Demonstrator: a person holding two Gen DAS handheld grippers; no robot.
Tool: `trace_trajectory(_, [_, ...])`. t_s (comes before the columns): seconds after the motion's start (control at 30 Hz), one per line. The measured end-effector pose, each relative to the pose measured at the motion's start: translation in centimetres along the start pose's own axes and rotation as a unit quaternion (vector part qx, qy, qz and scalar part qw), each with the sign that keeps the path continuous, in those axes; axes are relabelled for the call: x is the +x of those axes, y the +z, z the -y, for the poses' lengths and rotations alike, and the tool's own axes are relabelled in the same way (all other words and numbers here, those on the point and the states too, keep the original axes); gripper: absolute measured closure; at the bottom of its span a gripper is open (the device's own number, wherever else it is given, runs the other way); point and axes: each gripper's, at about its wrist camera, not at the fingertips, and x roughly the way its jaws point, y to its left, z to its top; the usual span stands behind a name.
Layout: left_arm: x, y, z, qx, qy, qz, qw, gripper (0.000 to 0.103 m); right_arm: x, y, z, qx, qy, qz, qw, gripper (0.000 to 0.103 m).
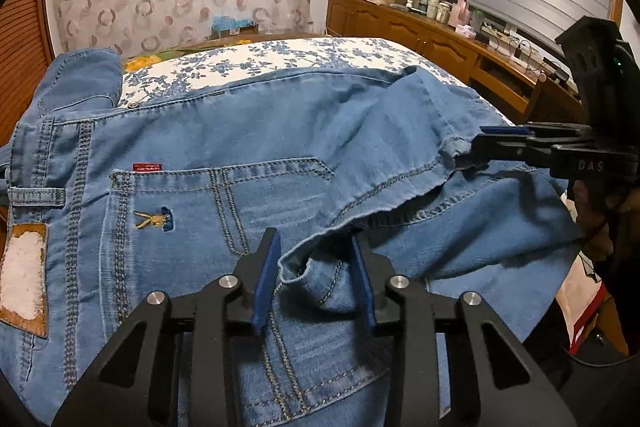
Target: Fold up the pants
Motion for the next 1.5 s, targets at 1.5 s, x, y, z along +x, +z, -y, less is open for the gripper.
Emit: trace_trajectory(1.5, [-16.3,-0.7,-4.5,-0.042,0.031,0.168,0.9844,0.098,-2.9,11.6,-12.6,-0.137,0.101,0.127,0.977,0.102])
